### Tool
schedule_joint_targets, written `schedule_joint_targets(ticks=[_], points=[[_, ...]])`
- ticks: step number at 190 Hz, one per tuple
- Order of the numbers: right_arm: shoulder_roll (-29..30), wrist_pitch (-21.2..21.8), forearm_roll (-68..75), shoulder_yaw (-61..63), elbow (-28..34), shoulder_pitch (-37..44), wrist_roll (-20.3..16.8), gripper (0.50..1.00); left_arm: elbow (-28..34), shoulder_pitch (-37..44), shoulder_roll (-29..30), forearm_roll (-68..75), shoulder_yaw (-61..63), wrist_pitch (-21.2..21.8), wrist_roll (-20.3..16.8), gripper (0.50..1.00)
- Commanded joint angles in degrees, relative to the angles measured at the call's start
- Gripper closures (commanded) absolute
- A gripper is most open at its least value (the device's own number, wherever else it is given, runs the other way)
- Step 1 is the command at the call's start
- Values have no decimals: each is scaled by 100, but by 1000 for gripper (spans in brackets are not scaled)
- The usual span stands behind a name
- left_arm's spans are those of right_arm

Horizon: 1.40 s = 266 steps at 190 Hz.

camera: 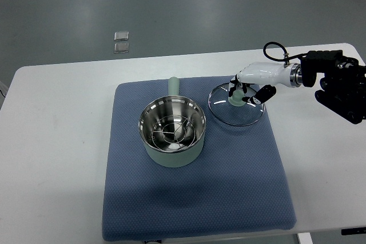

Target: Open lid and place right of pot

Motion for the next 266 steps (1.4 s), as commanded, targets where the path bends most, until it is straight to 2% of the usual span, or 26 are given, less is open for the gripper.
schedule_joint_targets(ticks=[1, 12, 13, 20, 27, 37, 38, 48, 83, 99, 119, 140, 141, 154, 164, 165, 177, 198, 208, 209, 222, 232, 233, 247, 248, 266], points=[[26, -31, 9, -1, -5, -18, 0, 989, 0, 1, 0, 0, 0, -1, 0, 500], [26, -31, 9, 8, -5, -18, 0, 981, 0, 1, 0, 0, 0, -1, 0, 500], [26, -23, 9, 8, -5, -18, 0, 957, 0, 1, 0, 0, 0, -1, 0, 500], [26, -31, 9, 8, -5, -18, 0, 944, 0, 1, 0, 0, 0, -1, 0, 500], [26, -31, 9, 8, 4, -27, 0, 910, 0, 1, 0, 0, 0, -1, 8, 500], [26, -31, 9, 8, 4, -27, 0, 910, 0, 1, 0, 0, 0, -1, 8, 500], [17, -23, 27, 25, 12, -27, 0, 833, 0, 1, 0, 0, 0, -1, 8, 500], [0, -14, 97, 52, 21, -27, 0, 748, 0, 1, 0, 0, 0, -1, 0, 500], [-44, 48, 457, 52, 92, 17, 0, 644, 0, 1, 0, 0, 0, -1, 8, 500], [-97, 57, 598, 61, 136, 52, 0, 640, 0, 1, 0, 0, 0, -1, 0, 500], [-219, 109, 974, 78, 311, 192, 0, 609, 0, 1, 0, 0, 0, -1, 8, 500], [-290, 206, 1494, 87, 373, 272, 0, 609, 0, 1, 0, 0, 0, -1, 0, 500], [-299, 293, 2104, 96, 364, 298, 0, 609, 0, 1, 0, 0, 0, -1, 0, 500], [-299, 478, 3049, 245, 355, 298, 0, 605, 0, 1, 0, 0, 0, -1, 0, 500], [-299, 479, 3050, 245, 355, 298, 0, 605, 0, 1, 0, 0, 0, -1, 0, 500], [-273, 670, 3868, 411, 320, 281, 0, 599, 0, 1, 0, 0, 0, -1, 0, 500], [-238, 848, 4815, 535, 250, 237, 0, 597, 0, 1, 0, 0, 0, -1, 0, 500], [-203, 892, 6353, 553, 83, 105, 0, 595, 0, 1, 0, 0, 0, -1, 0, 500], [-203, 892, 6355, 553, 83, 105, 0, 595, 0, 1, 0, 0, 0, -1, 0, 500], [-194, 909, 7155, 544, -30, 27, 0, 595, 0, 1, 0, 0, 0, -1, 0, 500], [-185, 909, 8085, 535, -207, -106, -37, 595, 0, 1, 0, 0, 0, -1, 8, 500], [-185, 909, 8086, 535, -207, -106, -37, 595, 0, 1, 0, 0, 0, -1, 8, 500], [-168, 909, 8582, 535, -329, -193, -229, 595, 0, 1, 0, 0, 0, -1, 8, 500], [-141, 909, 8763, 535, -392, -229, -301, 595, 0, 1, 0, 0, 0, -1, 8, 500], [-37, 909, 9146, 535, -461, -299, -458, 595, 0, 1, 0, 0, 0, -1, 0, 500], [79, 901, 9580, 544, -488, -466, -688, 595, 0, 1, 0, 0, 0, -1, 0, 500]])
